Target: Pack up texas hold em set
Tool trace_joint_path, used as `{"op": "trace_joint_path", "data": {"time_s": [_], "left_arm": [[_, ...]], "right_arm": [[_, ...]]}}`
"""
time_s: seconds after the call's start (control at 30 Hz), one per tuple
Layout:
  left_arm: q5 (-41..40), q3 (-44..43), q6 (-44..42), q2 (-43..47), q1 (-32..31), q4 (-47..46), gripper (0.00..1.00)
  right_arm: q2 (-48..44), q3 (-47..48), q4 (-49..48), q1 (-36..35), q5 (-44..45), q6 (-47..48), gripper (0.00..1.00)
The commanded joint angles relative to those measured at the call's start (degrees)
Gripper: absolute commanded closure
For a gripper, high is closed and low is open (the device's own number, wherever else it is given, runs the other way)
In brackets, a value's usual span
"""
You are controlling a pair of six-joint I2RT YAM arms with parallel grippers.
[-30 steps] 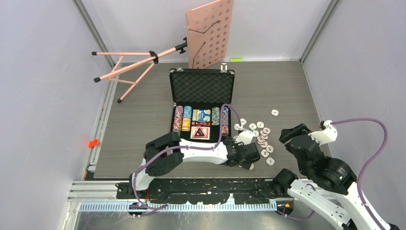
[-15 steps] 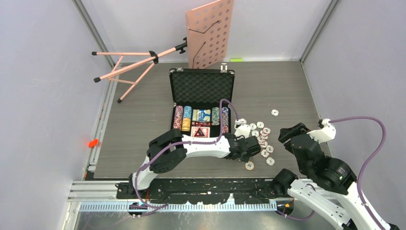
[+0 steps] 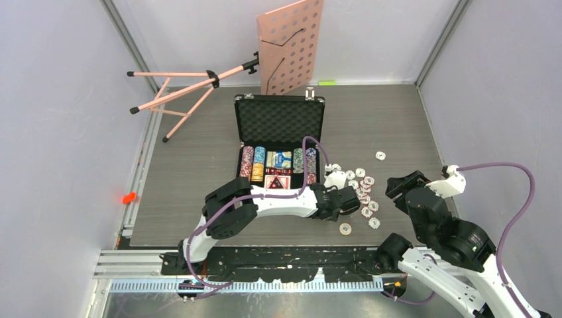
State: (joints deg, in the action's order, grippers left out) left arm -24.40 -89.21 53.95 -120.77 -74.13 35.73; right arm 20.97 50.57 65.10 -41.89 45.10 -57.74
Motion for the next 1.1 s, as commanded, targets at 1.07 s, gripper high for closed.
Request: {"op": "trace_joint_path", "data": {"time_s": [1.07], "left_arm": [[3.6,20.2,-6.7,25.3,0.2,3.6,0.69]], "right_arm": [[11.7,-4.6,-9.1,0.1,-13.2,1.6,0.41]]}}
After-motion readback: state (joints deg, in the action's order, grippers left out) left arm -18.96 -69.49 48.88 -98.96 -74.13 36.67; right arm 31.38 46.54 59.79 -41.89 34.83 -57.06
